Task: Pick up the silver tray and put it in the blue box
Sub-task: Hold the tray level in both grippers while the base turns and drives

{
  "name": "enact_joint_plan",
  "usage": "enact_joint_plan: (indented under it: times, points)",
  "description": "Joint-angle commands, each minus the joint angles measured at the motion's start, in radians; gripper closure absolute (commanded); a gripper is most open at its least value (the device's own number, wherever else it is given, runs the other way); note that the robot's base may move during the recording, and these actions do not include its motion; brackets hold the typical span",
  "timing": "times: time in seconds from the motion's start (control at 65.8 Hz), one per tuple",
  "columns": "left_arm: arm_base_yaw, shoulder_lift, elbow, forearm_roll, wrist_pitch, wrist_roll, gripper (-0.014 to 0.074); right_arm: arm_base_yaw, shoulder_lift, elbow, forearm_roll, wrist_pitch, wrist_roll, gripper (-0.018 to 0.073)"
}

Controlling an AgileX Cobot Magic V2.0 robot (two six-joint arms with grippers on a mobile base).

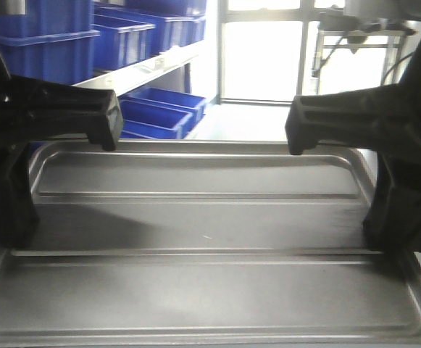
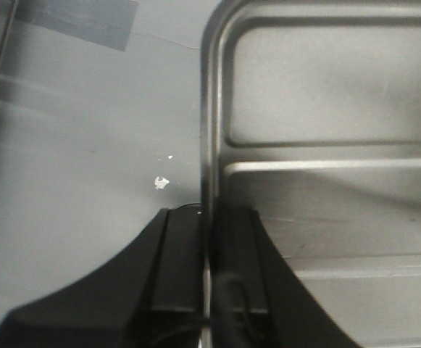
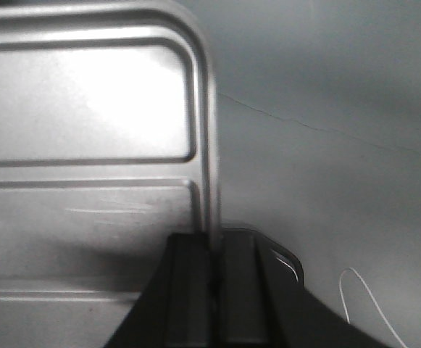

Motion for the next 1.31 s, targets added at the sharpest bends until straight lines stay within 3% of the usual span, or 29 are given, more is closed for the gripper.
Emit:
enact_joint_plan:
  times: [0.0,1.291]
  points:
    - [-0.008,-0.021,-0.034,0.009,-0.044,-0.009,0.0611,-0.005,-0.028,-0.030,-0.021,-0.056,-0.005,0.0491]
    - [-0.008,-0.021,-0.034,0.009,-0.044,-0.009,0.0611,-0.005,-0.028,-0.030,-0.021,-0.056,-0.005,0.0491]
